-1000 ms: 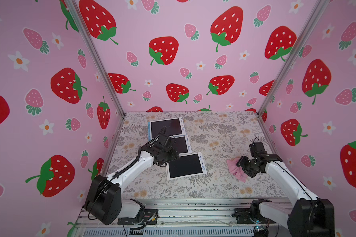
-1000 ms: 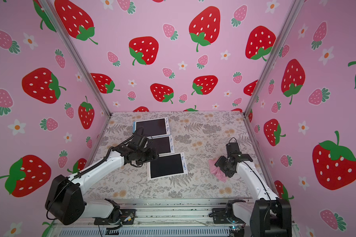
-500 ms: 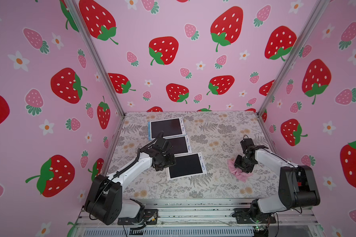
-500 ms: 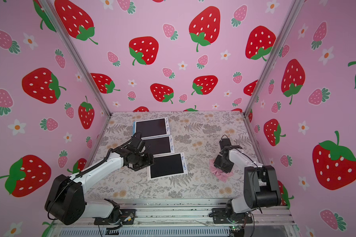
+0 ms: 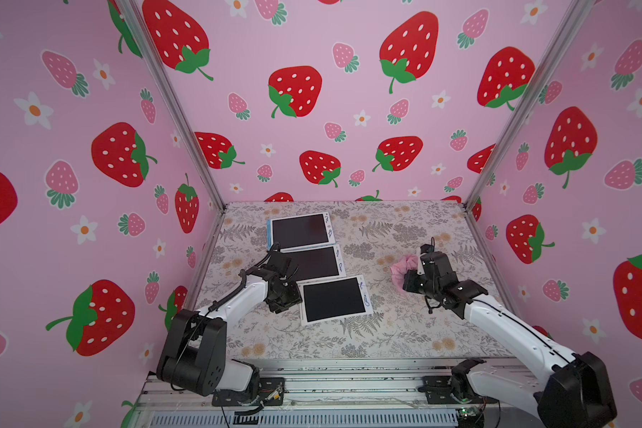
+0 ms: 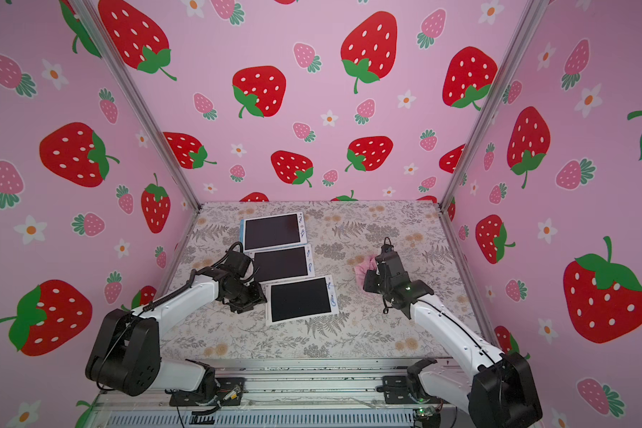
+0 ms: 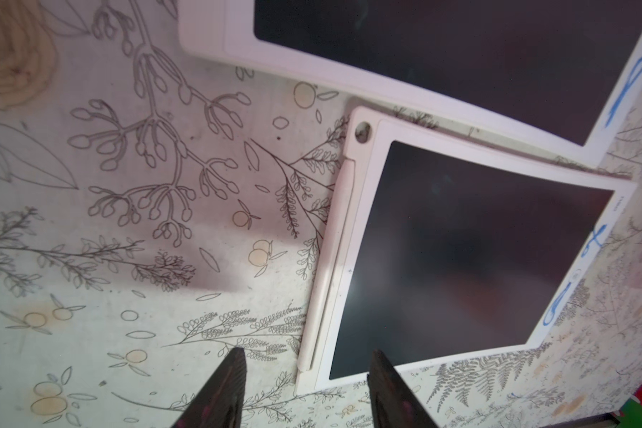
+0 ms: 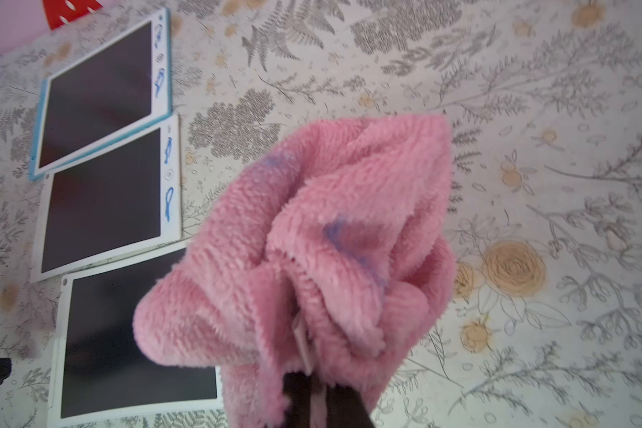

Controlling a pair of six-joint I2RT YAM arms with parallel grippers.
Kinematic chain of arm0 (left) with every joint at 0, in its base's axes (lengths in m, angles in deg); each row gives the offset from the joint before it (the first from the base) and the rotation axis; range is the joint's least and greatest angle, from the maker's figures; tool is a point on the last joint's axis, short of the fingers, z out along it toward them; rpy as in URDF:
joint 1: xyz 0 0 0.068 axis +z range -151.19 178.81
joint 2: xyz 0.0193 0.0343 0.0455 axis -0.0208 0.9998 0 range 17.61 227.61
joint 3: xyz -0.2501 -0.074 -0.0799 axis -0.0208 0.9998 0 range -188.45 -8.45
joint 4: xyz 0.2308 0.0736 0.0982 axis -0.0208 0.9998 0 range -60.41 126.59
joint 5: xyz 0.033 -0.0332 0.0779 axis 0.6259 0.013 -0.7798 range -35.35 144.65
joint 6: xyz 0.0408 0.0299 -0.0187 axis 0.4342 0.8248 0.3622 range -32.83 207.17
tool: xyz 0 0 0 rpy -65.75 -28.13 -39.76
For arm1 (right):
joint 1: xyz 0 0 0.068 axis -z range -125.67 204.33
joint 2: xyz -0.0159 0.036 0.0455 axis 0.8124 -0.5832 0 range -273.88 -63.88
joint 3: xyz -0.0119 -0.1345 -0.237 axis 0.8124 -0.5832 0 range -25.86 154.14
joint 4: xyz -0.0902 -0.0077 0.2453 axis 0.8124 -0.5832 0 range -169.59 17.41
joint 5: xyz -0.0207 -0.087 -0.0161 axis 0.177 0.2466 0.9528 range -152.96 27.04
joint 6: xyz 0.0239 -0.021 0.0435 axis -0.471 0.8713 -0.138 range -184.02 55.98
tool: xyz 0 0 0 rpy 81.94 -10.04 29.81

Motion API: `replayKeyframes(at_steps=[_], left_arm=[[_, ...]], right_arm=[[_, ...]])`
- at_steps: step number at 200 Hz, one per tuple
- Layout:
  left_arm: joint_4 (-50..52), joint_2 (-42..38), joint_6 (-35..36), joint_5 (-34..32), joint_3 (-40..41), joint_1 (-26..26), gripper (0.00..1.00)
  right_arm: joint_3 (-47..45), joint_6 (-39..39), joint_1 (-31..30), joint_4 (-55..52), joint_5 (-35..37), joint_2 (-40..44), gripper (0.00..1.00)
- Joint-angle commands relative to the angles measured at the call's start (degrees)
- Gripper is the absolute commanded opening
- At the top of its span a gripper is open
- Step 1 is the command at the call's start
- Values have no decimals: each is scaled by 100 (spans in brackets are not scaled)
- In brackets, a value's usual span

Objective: Wipe the drawing tablet
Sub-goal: Pick up the cleaning item at the center of the board, then move the drawing tablet to the center of the board.

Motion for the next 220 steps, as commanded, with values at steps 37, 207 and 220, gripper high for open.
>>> replayKeyframes(at_steps=[37, 207, 220], left_arm=[[-276, 624, 347, -32, -6, 10, 47], [-246, 2327, 521, -324, -1493, -1490, 32], [-51, 2343, 508, -624, -1598, -1513, 29]], right_arm=[[-243, 506, -1256, 1455, 1068, -595, 0], [-828, 546, -262, 1398, 1253, 73, 0], [-818, 563, -262, 1434, 1226, 13, 0]])
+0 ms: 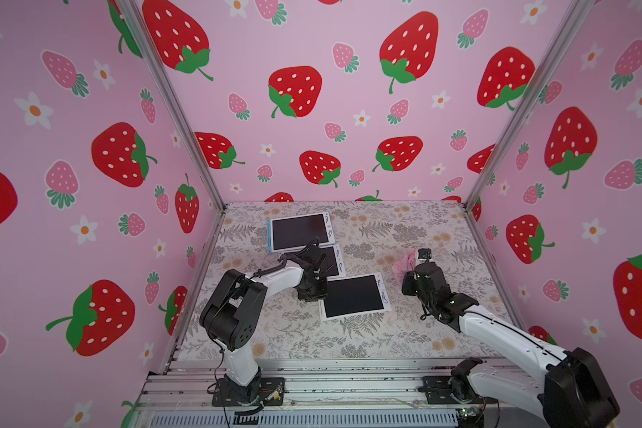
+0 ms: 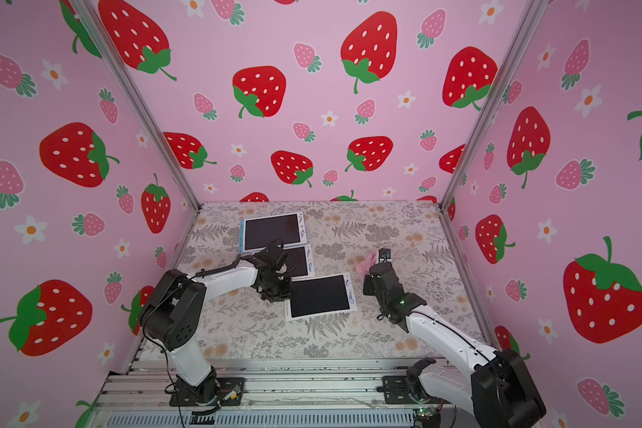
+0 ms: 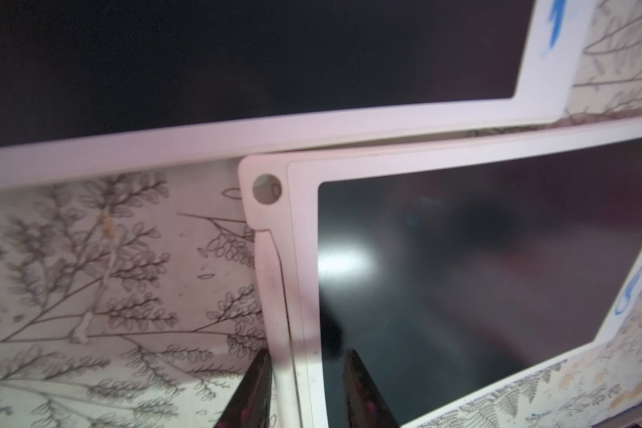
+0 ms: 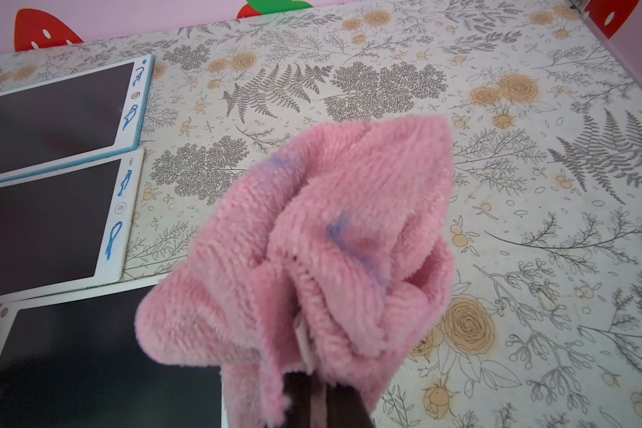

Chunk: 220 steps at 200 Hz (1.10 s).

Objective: Wipe the drawing tablet
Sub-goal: Move the drawing tablet to the center of the board, then wipe the dirt from the drawing tablet.

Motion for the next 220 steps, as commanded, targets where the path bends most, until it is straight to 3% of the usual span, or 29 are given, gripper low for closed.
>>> replayKeyframes(at_steps=[1, 116, 184, 220], left_arm=[[432, 291, 84, -523, -122, -123, 29], [360, 191, -17, -865, 151, -122, 15], [431, 383, -98, -965, 88, -126, 14], [587, 486, -124, -1093, -12, -127, 13]], right_arm=[[-23, 78, 26, 102, -111, -68, 0], [230, 358, -1, 711, -775, -1057, 0], [850, 715, -626, 1293, -996, -2494, 0], [1194, 217, -838, 1373, -884, -3250, 0]])
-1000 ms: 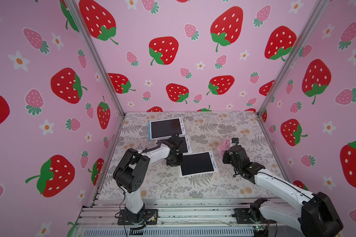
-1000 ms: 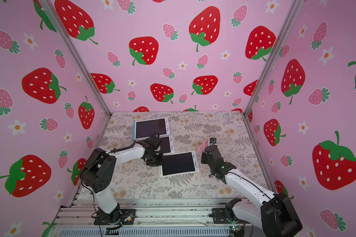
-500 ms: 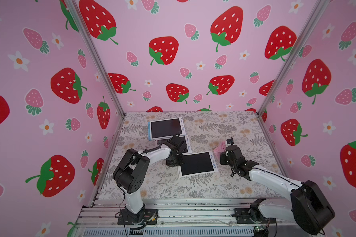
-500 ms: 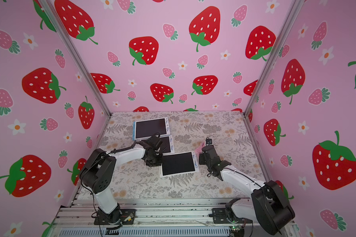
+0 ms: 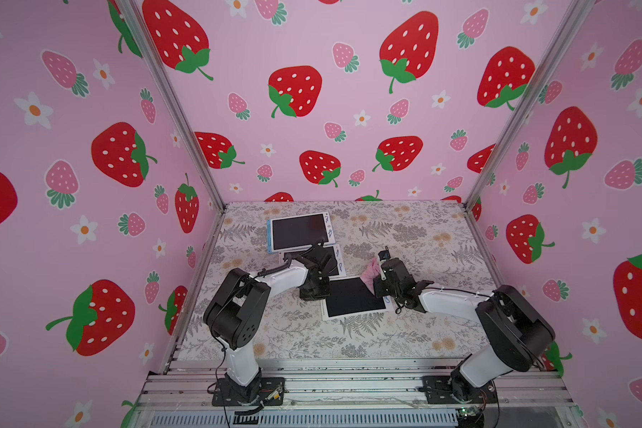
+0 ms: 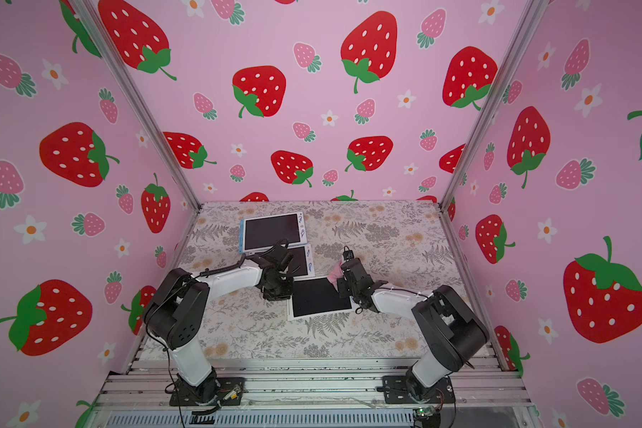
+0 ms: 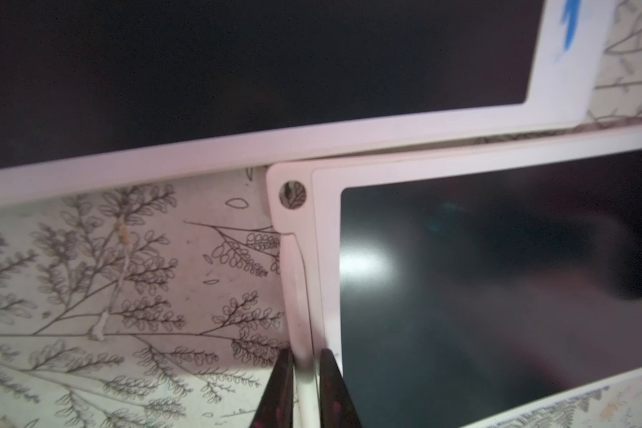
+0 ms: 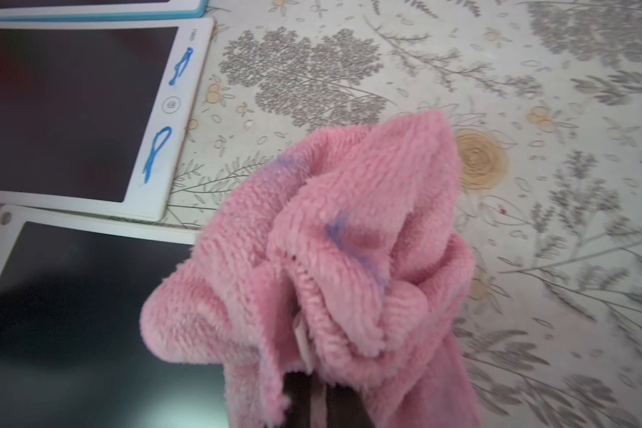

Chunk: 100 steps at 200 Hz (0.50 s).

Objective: Wipe the drawing tablet
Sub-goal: Wipe the dirt from the drawing tablet.

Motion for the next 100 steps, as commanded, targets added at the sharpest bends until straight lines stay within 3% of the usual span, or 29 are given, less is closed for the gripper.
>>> replayKeyframes(at_steps=[1, 33, 62, 100], left_arm=[[434, 436, -34, -582, 77, 2, 13], [501, 525, -65, -647, -14, 7, 13], [509, 538, -83, -657, -38, 4, 12], [501, 596, -43, -609, -89, 2, 12]], right_arm=[[214, -355, -78, 227, 30, -353, 0], [-39, -968, 390, -79, 122, -269, 0], [-244, -837, 762, -410, 127, 13, 0], [-136, -427, 164, -59, -9, -143, 0]])
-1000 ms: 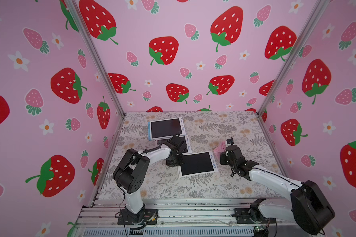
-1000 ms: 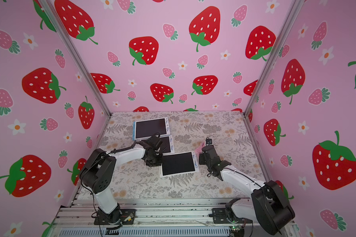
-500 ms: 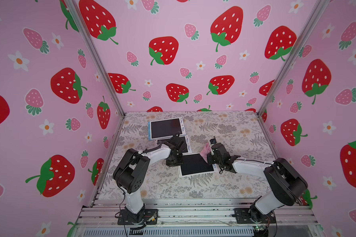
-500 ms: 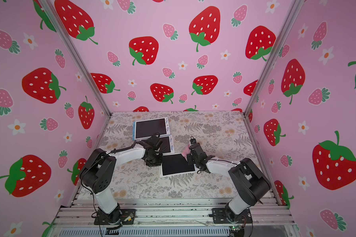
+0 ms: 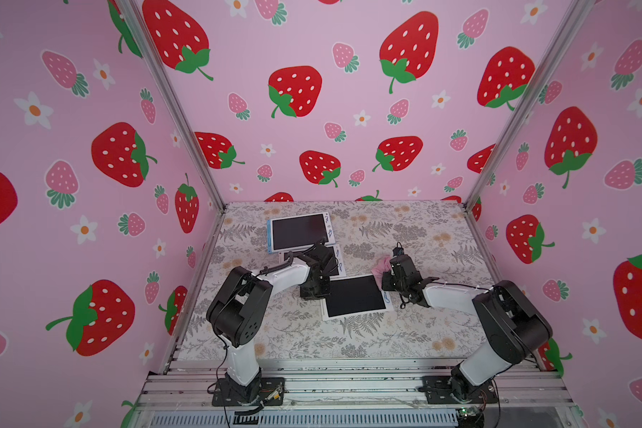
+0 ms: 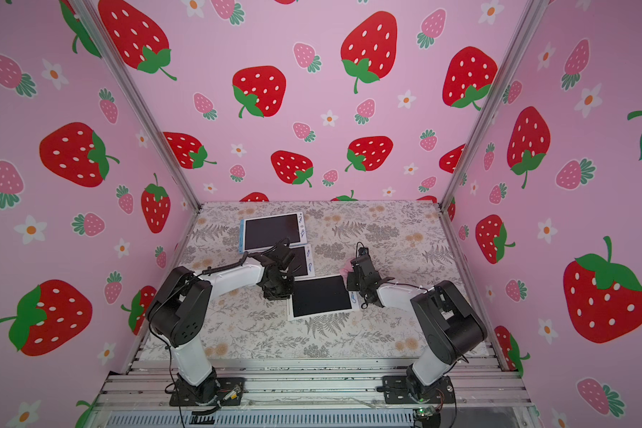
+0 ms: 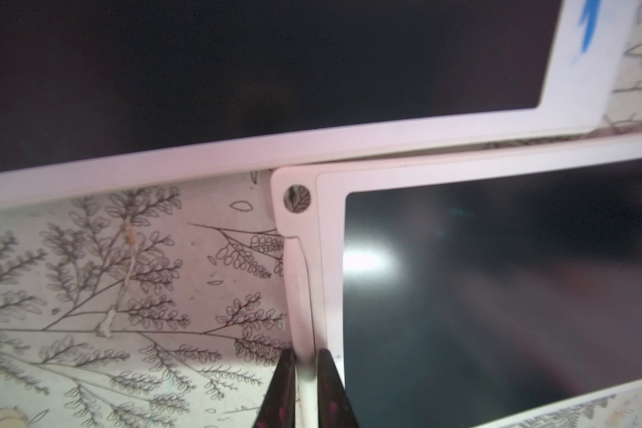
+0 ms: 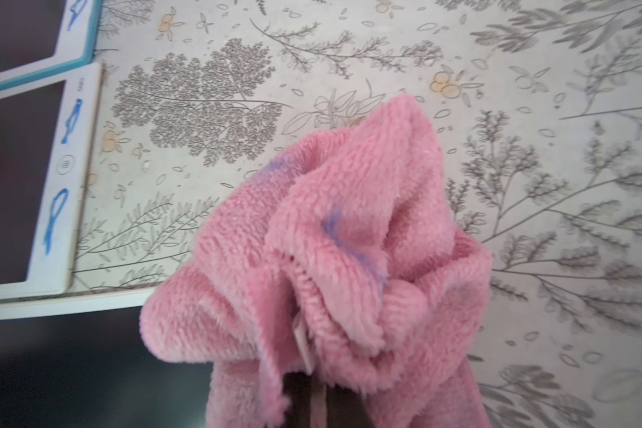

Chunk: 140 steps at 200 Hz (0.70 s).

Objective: Wipe the drawing tablet
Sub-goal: Wipe the dirt from the drawing tablet.

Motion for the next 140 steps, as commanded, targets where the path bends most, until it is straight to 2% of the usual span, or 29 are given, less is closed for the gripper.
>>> replayKeyframes(at_steps=[1, 15, 35, 62, 76, 91, 117, 140], left_arm=[[258, 465, 0, -543, 130, 11, 12], [258, 500, -12, -515, 112, 11, 12], [253, 537, -9, -506, 96, 11, 12], [290, 564, 9, -523, 95, 10, 11], [296, 555, 18, -523, 103, 12, 11], [304, 553, 33, -519, 112, 11, 11], [300, 572, 43, -510, 107, 16, 11], [328, 608, 70, -535, 88, 13, 11]], right_arm=[[21, 238, -500, -37, -17, -129, 0], [98, 200, -710, 68, 45, -206, 0], [127, 33, -685, -65, 290, -280, 0], [-171, -285, 10, -310, 195, -144, 0], [-291, -128, 166, -206, 64, -20, 0], [-213, 114, -56, -55, -208, -40, 0], [223, 305, -868, 69, 16, -366, 0], [387, 149, -812, 68, 308, -568, 0]])
